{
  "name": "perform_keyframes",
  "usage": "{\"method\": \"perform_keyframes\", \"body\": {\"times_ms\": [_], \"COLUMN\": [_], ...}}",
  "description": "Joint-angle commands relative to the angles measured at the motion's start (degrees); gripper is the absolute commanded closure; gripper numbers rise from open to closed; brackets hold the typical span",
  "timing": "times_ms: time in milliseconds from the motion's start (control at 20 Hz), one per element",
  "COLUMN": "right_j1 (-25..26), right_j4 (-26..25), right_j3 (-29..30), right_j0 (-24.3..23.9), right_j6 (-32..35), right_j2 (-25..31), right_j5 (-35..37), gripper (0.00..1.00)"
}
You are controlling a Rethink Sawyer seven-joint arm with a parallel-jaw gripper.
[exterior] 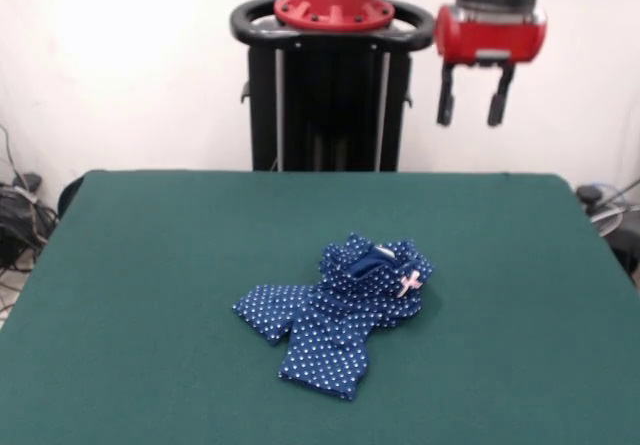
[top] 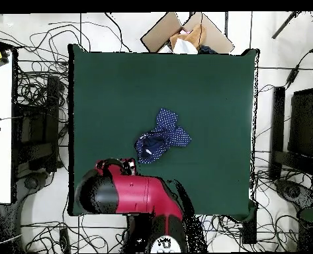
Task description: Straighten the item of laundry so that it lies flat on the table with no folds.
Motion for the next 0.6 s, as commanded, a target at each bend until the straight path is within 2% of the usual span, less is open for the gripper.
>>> {"method": "perform_keyframes", "body": {"times_ms": [50,250,450,600], "right_j1": [11.39,16.83,21.62,24.04], "right_j4": [2.41,2.92,3.59,2.23], "right_j3": [-9.12,-7.94,-8.44,-6.94], "right_j0": [-1.3,-1.14,1.81,-1.78], "right_j6": [13.43,16.27,17.43,15.13], "right_j2": [-1.88,-3.13,-7.84,-5.47], "right_j5": [-5.32,-14.75,-21.78,-25.65], "gripper": [0.0,0.0,0.0,0.0]}}
